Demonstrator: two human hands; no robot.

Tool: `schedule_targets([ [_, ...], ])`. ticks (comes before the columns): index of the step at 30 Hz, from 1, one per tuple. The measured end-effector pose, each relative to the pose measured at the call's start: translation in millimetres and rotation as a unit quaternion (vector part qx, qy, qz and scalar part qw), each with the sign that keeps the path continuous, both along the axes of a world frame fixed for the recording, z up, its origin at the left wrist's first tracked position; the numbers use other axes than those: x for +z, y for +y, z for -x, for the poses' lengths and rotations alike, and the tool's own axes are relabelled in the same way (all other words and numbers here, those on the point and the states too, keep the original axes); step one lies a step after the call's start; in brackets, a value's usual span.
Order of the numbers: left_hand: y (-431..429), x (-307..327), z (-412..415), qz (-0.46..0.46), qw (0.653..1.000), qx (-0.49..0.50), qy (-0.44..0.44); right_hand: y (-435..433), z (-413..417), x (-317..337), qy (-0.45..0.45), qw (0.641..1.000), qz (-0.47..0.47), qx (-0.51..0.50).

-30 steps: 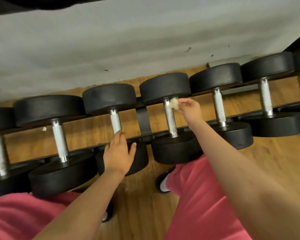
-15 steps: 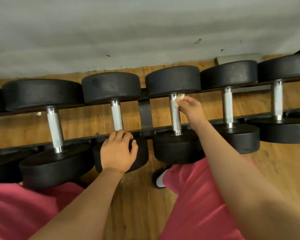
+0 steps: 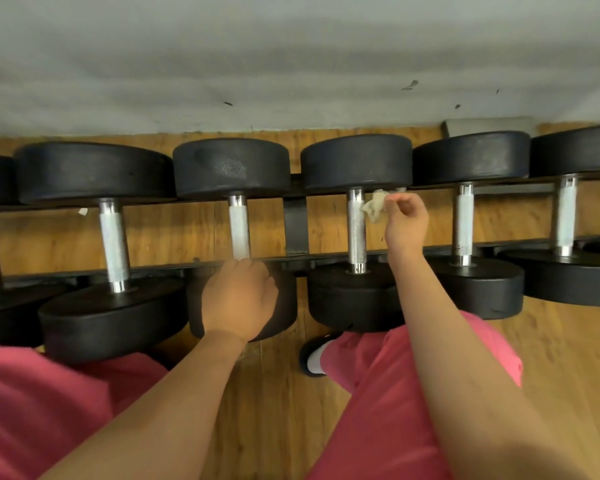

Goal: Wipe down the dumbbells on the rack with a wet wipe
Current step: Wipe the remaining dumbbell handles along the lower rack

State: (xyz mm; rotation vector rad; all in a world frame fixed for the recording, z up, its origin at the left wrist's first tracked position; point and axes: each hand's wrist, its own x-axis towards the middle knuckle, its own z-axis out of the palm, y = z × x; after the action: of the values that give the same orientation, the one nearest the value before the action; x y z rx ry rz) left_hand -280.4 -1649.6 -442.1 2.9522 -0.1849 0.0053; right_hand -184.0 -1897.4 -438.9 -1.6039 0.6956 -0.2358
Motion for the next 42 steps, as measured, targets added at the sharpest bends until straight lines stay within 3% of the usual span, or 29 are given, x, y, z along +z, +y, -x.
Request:
schedule_targets([
  [3, 0, -1, 0, 0.001, 1.000, -0.001, 0.001, -2, 2, 2, -0.024, 0.998, 0.020, -0.045],
  [8, 0, -1, -1, -0.004, 1.000, -0.002, 0.002, 7, 4, -1, 0.010, 0.993, -0.041, 0.108],
  [13, 0, -3, -1, -0.007, 1.000, -0.004, 0.002, 5, 3, -2, 0.018, 0.991, 0.034, 0.132],
  [25, 1, -1, -1, -0.014, 1.000, -0.012, -0.009, 12, -5, -3, 0.098, 0.979, 0.010, 0.181],
  [28, 1, -1, -1, -0.014, 1.000, -0.013, -0.009, 13, -7, 0, 0.091, 0.982, -0.015, 0.163],
  [32, 1, -1, -1, -0.008, 1.000, -0.014, -0.008, 14, -8, 1, 0.067, 0.996, -0.017, 0.064],
  [37, 1, -1, -1, -0.006, 1.000, -0.017, -0.015, 15, -8, 8, 0.102, 0.986, -0.007, 0.133],
  [42, 1, -1, 0, -0.009, 1.000, -0.015, -0.019, 10, -8, 9, 0.107, 0.987, 0.041, 0.113],
])
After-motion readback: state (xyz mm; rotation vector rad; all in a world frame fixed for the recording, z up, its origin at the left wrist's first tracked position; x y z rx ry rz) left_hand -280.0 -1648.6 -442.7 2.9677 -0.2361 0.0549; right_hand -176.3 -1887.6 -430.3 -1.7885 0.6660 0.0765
